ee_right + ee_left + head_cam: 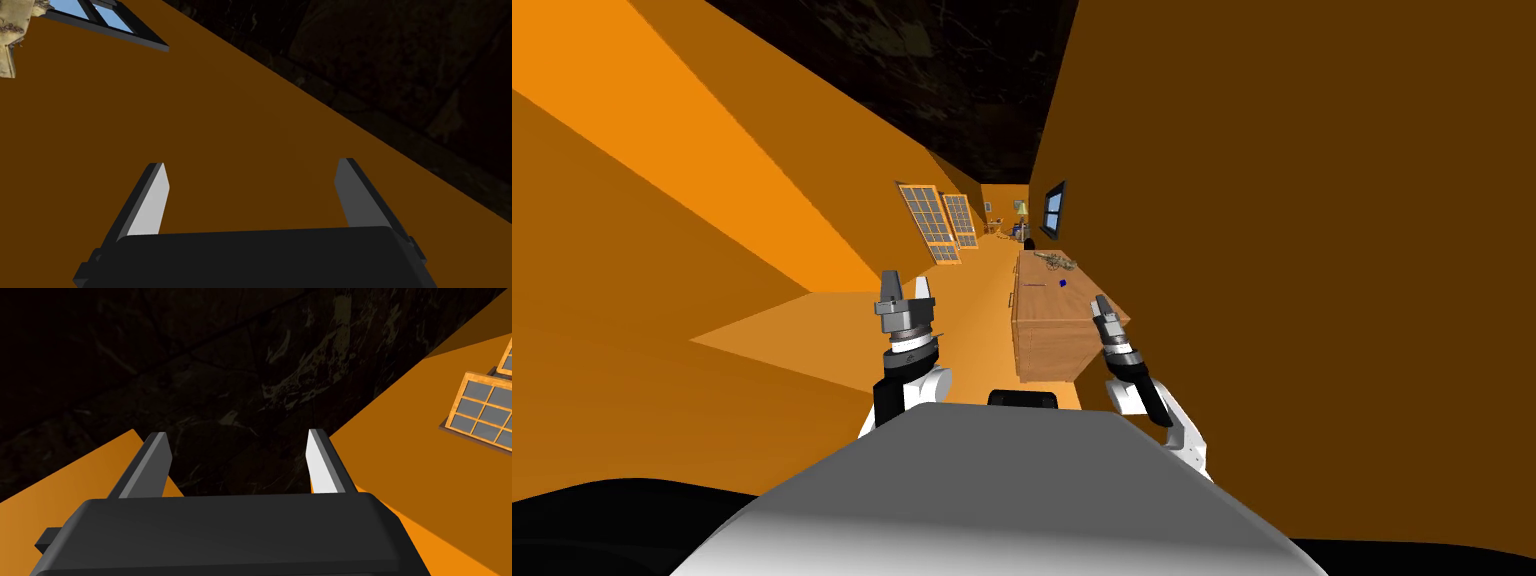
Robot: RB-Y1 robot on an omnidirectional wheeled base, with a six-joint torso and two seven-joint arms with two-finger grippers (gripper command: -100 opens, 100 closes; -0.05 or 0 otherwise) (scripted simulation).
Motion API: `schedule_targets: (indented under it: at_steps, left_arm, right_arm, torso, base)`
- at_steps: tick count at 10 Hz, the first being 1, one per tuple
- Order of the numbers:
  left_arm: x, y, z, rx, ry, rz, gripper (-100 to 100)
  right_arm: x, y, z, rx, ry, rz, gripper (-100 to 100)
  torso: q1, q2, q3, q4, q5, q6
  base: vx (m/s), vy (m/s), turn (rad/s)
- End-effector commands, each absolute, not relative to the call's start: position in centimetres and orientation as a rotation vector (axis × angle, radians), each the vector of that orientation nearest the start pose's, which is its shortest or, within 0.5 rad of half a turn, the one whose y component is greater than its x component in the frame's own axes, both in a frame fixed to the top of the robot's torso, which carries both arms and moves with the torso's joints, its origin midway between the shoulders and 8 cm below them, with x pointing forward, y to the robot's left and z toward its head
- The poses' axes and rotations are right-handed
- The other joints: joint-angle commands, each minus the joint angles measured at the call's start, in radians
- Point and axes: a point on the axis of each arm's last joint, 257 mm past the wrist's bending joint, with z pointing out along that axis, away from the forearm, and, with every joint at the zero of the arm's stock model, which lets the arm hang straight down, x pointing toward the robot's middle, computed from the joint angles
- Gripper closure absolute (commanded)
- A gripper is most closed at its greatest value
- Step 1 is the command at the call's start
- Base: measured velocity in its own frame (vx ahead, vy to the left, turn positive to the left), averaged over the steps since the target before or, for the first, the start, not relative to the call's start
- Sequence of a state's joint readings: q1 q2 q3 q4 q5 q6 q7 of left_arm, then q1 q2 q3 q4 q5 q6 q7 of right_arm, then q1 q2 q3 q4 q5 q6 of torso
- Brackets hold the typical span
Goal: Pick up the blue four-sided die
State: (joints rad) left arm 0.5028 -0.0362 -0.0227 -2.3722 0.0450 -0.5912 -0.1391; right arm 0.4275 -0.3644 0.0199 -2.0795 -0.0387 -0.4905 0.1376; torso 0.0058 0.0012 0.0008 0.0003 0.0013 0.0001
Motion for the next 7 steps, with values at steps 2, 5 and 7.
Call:
schedule_targets:
  at_steps: [2,5,7]
  left_arm:
    - [30.5,27.6,7.9,-0.526,0.456,-1.251,0]
    - [30.5,27.6,7.9,-0.526,0.456,-1.251,0]
    - [30.5,27.6,7.9,-0.526,0.456,-1.251,0]
  right_arm:
    - [39.5,-26.7,-7.2,0.437,1.105,1.14,-100]
    - [40.1,-27.1,-8.9,0.399,1.191,1.112,-100]
    - [40.6,-27.8,-10.7,0.382,1.26,1.084,-100]
  torso:
    - [0.0,0.0,0.0,0.0,0.0,0.0]
    - [0.0,-0.001,0.0,0.0,0.0,0.0]
    - [0.002,0.0,0.0,0.0,0.0,0.0]
  base:
    - [-0.041,0.098,-0.093]
    - [-0.027,0.093,-0.073]
    - [-0.024,0.113,-0.099]
